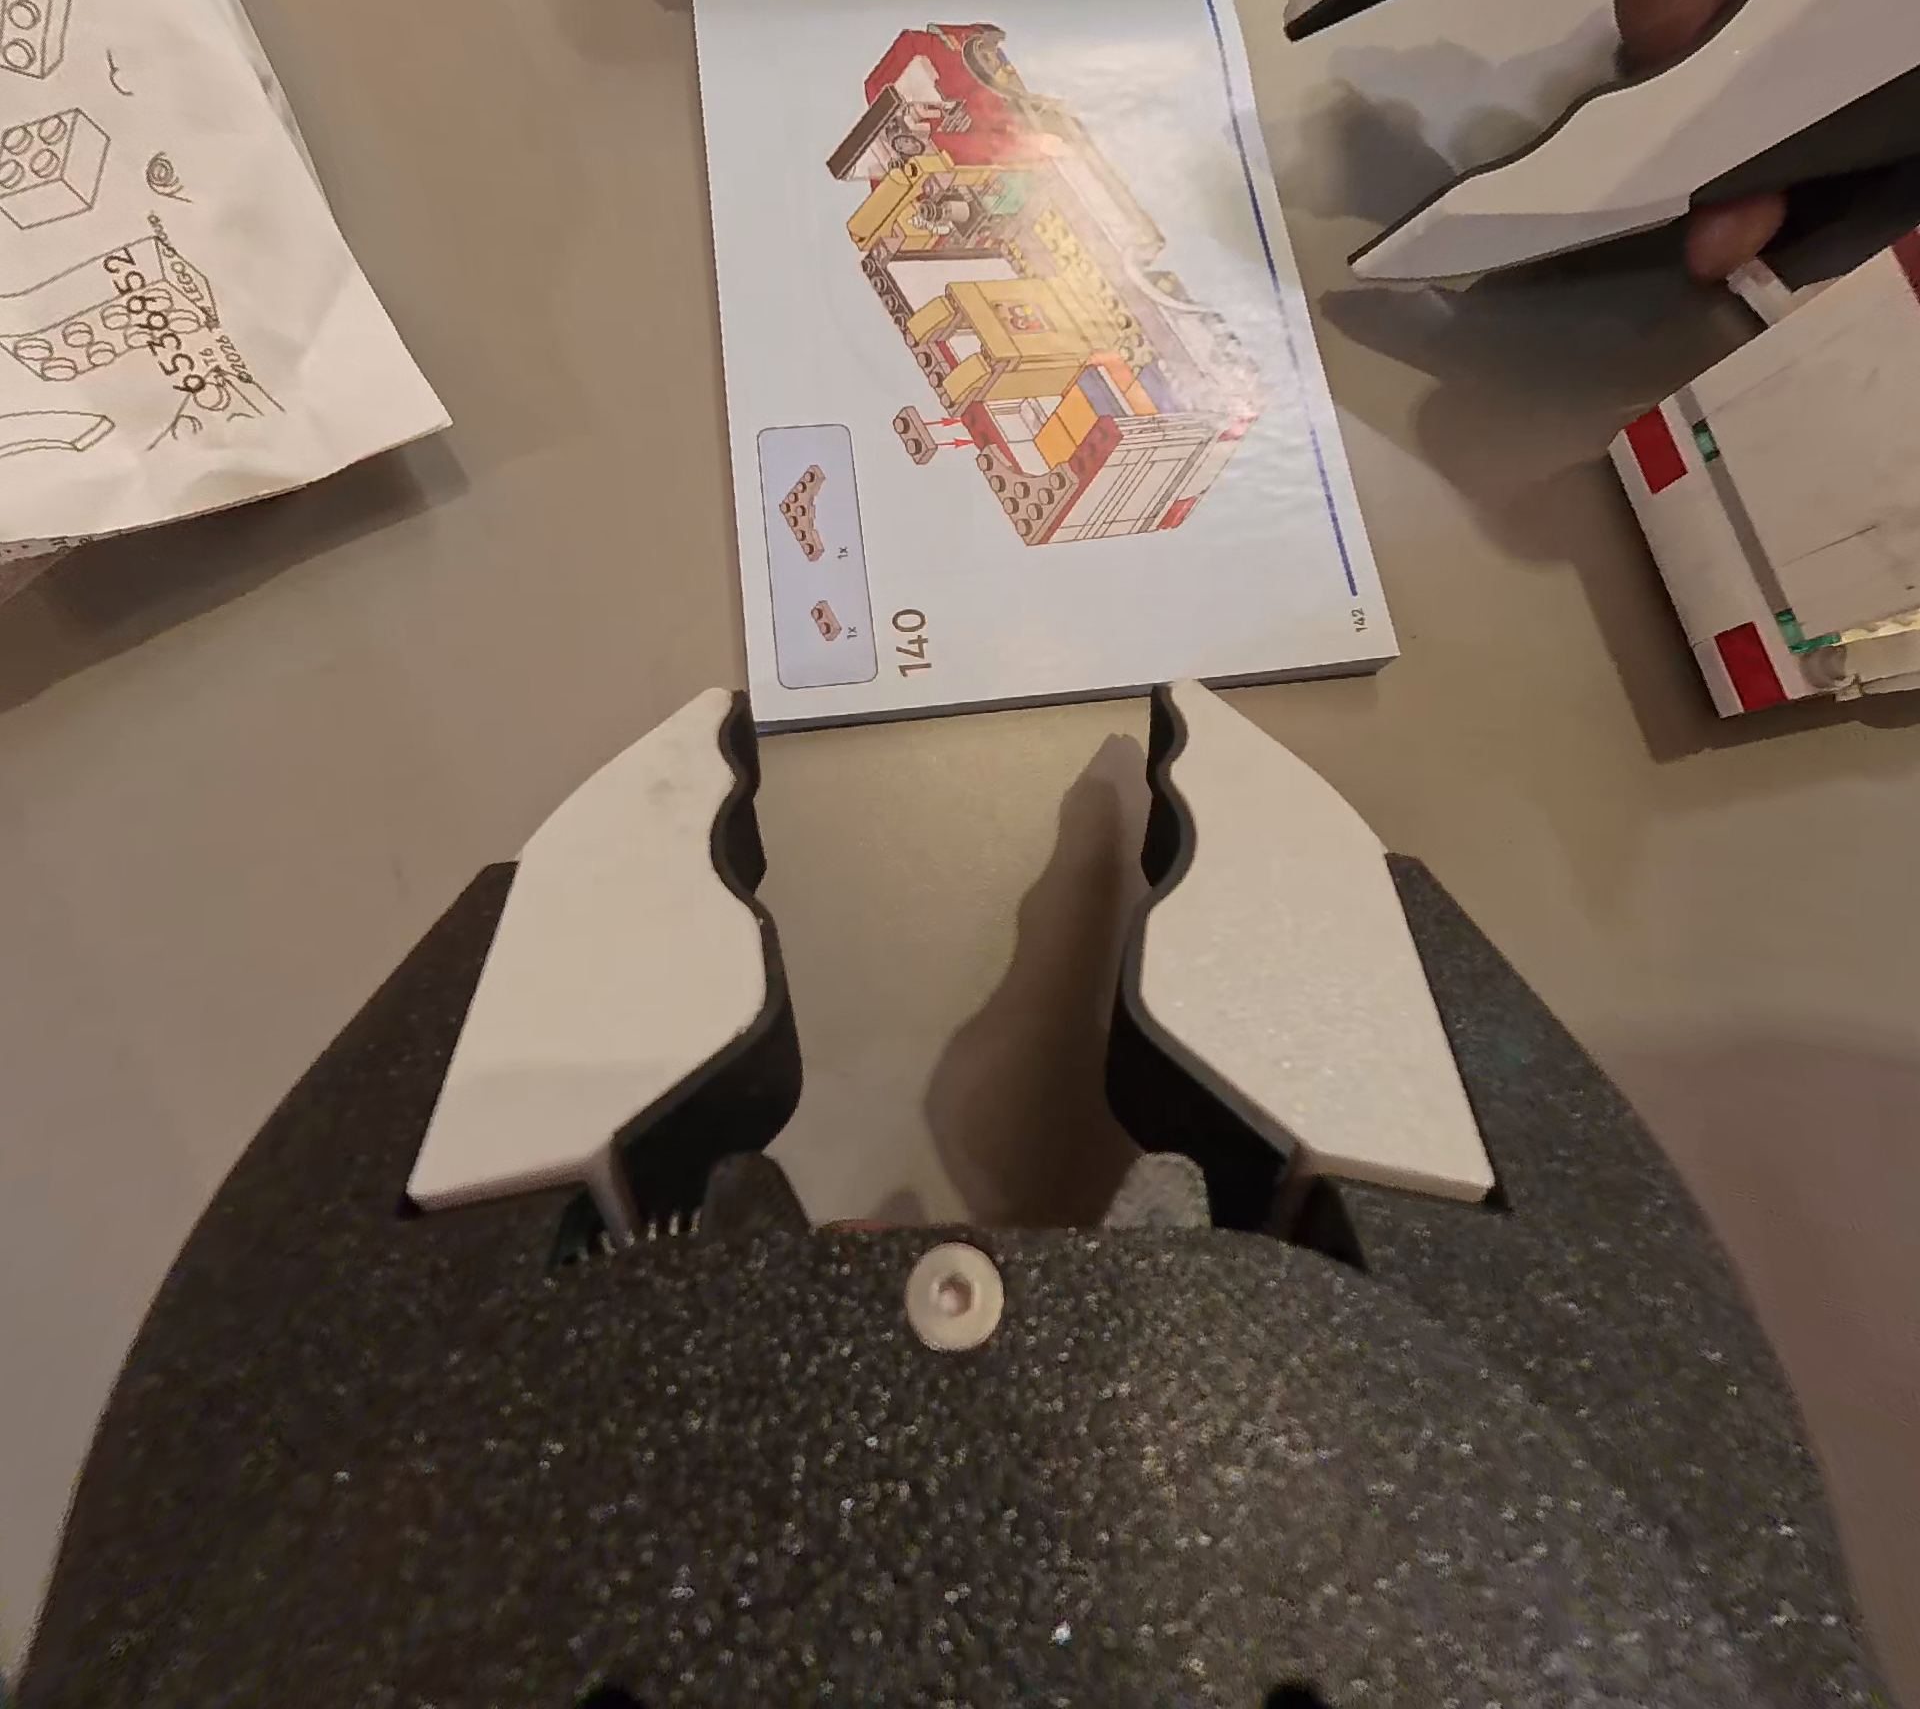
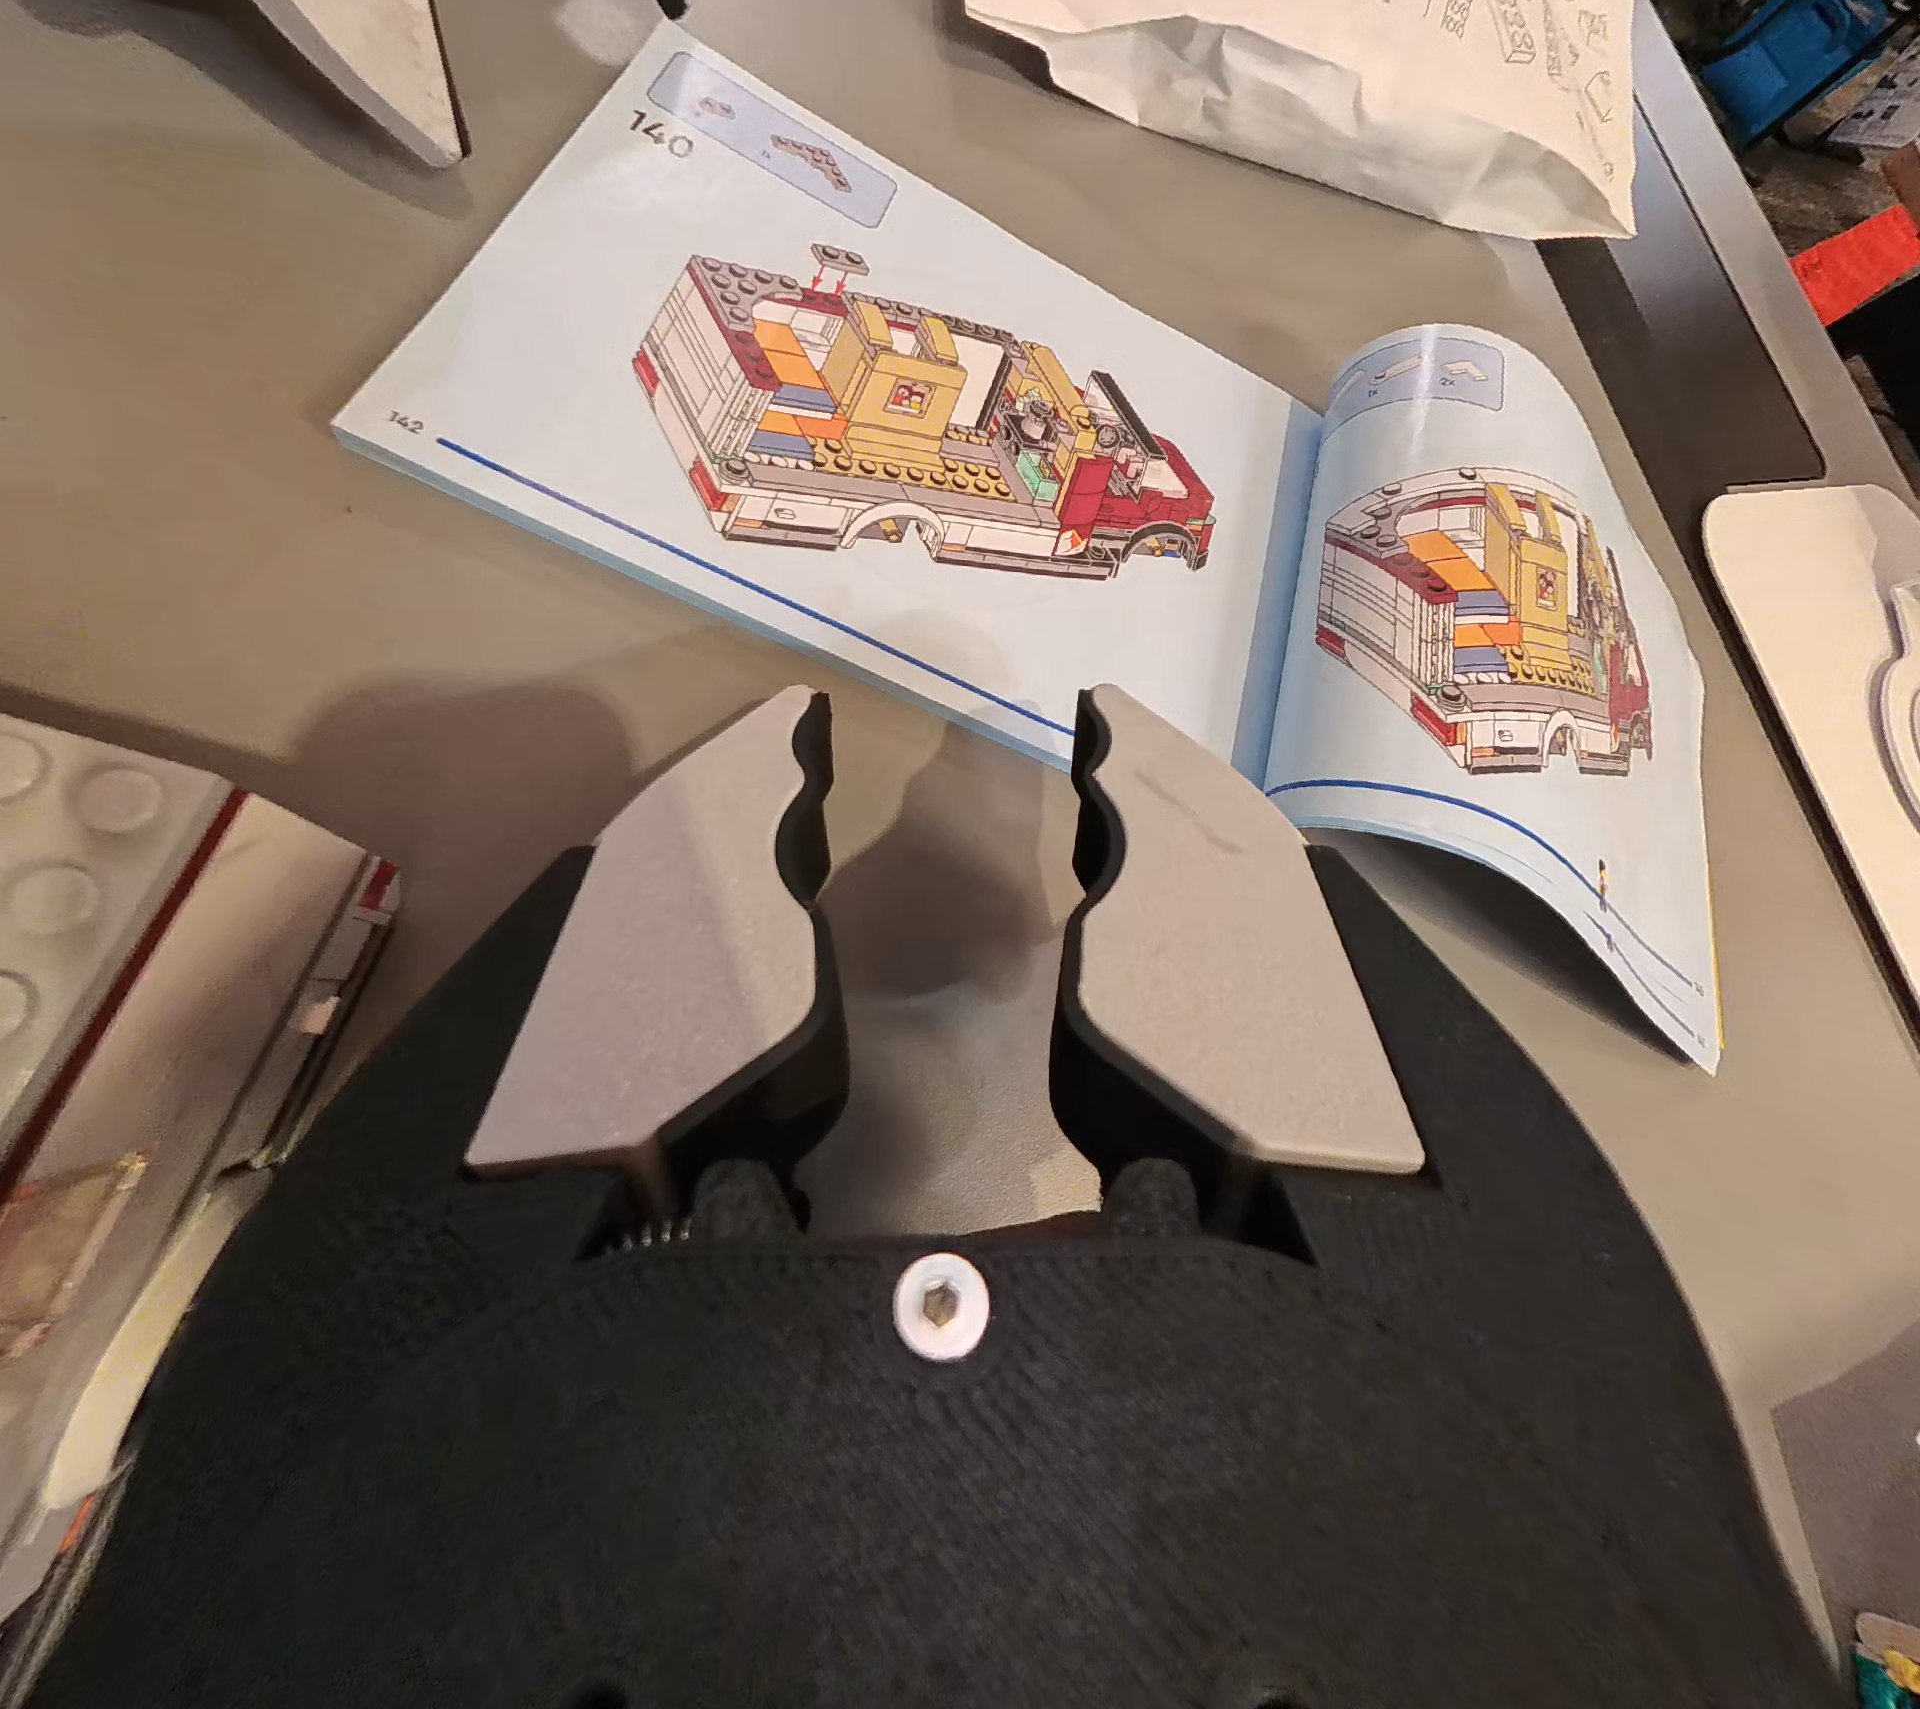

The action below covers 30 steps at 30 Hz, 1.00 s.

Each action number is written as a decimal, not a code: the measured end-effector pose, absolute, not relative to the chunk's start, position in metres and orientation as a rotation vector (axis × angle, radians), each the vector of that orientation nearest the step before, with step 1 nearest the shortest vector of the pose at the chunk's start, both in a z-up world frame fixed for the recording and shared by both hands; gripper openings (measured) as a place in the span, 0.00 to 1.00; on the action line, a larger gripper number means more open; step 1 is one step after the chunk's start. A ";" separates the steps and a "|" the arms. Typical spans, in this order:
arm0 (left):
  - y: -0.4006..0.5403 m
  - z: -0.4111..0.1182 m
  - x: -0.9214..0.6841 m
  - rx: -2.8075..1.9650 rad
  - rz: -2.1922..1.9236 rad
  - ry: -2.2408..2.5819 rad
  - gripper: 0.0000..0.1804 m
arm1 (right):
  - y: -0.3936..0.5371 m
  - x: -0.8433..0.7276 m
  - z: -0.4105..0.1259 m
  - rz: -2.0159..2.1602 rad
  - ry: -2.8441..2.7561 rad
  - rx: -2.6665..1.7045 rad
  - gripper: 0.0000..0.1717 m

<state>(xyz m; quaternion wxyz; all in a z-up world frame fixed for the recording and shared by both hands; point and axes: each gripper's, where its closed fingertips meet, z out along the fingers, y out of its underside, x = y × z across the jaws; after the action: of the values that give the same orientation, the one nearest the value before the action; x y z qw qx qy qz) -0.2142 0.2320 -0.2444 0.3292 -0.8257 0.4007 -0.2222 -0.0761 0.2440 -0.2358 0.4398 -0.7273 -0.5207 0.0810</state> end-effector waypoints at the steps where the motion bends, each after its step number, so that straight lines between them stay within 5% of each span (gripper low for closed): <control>1: 0.232 -0.245 -0.214 -2.161 -0.581 1.049 0.40 | 0.244 -0.076 -0.236 0.201 -1.294 -1.806 0.26; 11: 0.232 -0.242 -0.213 -2.145 -0.603 1.046 0.38 | 0.243 -0.077 -0.236 0.197 -1.299 -1.798 0.25; 30: 0.253 -0.243 -0.226 -2.228 -0.573 0.847 0.12 | 0.242 -0.077 -0.235 0.187 -1.308 -1.782 0.24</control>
<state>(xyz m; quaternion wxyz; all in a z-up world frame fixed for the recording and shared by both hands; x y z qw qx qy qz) -0.2257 0.2535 -0.2427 0.3382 -0.8553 0.3251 -0.2198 -0.0773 0.2422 -0.2351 0.4453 -0.7193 -0.5279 0.0755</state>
